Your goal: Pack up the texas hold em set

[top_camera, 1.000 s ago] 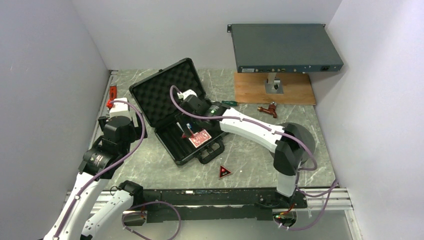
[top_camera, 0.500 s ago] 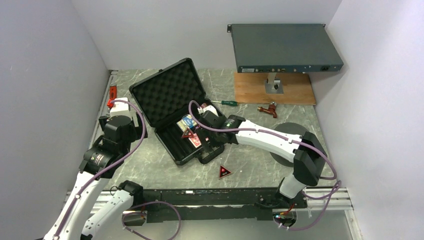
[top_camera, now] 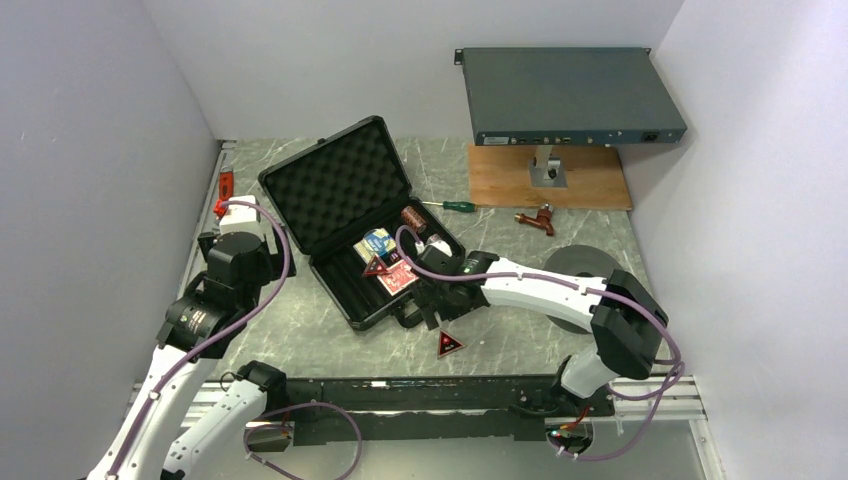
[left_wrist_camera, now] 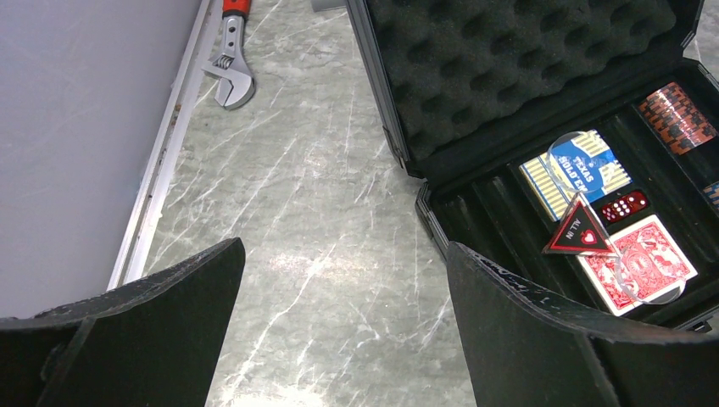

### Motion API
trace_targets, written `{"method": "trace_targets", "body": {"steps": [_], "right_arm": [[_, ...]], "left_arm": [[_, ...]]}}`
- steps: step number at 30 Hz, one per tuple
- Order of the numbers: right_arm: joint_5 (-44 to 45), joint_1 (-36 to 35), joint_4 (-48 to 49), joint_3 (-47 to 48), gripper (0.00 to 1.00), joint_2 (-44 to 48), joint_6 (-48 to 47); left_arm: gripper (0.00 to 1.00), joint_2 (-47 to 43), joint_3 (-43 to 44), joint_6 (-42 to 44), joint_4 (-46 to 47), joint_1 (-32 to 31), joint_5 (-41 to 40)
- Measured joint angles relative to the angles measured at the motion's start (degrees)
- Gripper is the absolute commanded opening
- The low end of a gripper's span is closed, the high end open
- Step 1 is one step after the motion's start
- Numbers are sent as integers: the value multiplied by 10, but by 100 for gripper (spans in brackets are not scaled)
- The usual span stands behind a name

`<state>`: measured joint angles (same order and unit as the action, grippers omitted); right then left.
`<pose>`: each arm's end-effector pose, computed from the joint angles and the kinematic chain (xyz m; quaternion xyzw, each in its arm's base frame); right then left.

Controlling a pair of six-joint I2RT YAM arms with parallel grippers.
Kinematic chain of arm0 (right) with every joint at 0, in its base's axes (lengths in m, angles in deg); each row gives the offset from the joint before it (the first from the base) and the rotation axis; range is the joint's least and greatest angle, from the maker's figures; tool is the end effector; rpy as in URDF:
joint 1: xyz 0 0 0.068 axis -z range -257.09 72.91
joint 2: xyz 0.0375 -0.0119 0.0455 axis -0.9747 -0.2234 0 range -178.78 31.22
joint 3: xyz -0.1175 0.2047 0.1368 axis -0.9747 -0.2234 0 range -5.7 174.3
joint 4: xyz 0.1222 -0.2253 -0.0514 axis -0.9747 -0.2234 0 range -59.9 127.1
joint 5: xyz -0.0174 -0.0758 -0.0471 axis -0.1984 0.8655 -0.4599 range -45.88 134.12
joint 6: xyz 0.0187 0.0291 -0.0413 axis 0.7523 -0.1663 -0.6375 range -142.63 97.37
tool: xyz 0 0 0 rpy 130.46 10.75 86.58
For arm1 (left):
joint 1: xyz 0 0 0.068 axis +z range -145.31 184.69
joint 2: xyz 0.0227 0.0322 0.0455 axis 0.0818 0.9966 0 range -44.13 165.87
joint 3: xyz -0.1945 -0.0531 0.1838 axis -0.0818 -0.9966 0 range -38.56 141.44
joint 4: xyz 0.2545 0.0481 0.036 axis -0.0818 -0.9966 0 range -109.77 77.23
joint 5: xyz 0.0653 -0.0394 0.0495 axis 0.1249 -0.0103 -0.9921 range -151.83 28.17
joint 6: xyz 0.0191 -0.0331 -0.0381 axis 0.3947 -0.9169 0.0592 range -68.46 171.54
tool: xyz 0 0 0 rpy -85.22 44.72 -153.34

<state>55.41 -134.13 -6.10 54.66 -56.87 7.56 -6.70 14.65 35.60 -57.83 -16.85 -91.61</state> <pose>0.1645 0.2407 0.2136 -0.2120 0.9584 0.0435 0.1862 0.1193 -0.0282 0.3471 -0.0889 0.8392 0.0531 0.5338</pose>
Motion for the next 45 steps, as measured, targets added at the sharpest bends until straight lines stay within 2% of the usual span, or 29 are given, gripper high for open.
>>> {"method": "trace_targets", "body": {"steps": [5, 8, 13, 20, 26, 31, 41, 43, 45], "right_arm": [[-16, -2, 8, -21, 86, 1, 16], [-11, -6, 7, -23, 99, 1, 47], [-1, -10, 4, -34, 100, 1, 133], [-30, -12, 27, -108, 100, 33, 243], [-31, -14, 18, -106, 87, 29, 325], [-30, -17, -25, -69, 85, -36, 377], [-28, -19, -43, -64, 82, -51, 408], [-28, -19, -43, -64, 75, -51, 408], [-29, -19, -41, -64, 73, -51, 407]], "left_arm": [[95, 0, 0, 0, 0, 0, 0], [95, 2, 0, 0, 0, 0, 0], [95, 3, 0, 0, 0, 0, 0], [95, 2, 0, 0, 0, 0, 0], [95, -5, 0, 0, 0, 0, 0], [95, -9, 0, 0, 1, 0, 0], [95, -8, 0, 0, 1, 0, 0], [95, -8, 0, 0, 1, 0, 0], [95, -8, 0, 0, 1, 0, 0]]}}
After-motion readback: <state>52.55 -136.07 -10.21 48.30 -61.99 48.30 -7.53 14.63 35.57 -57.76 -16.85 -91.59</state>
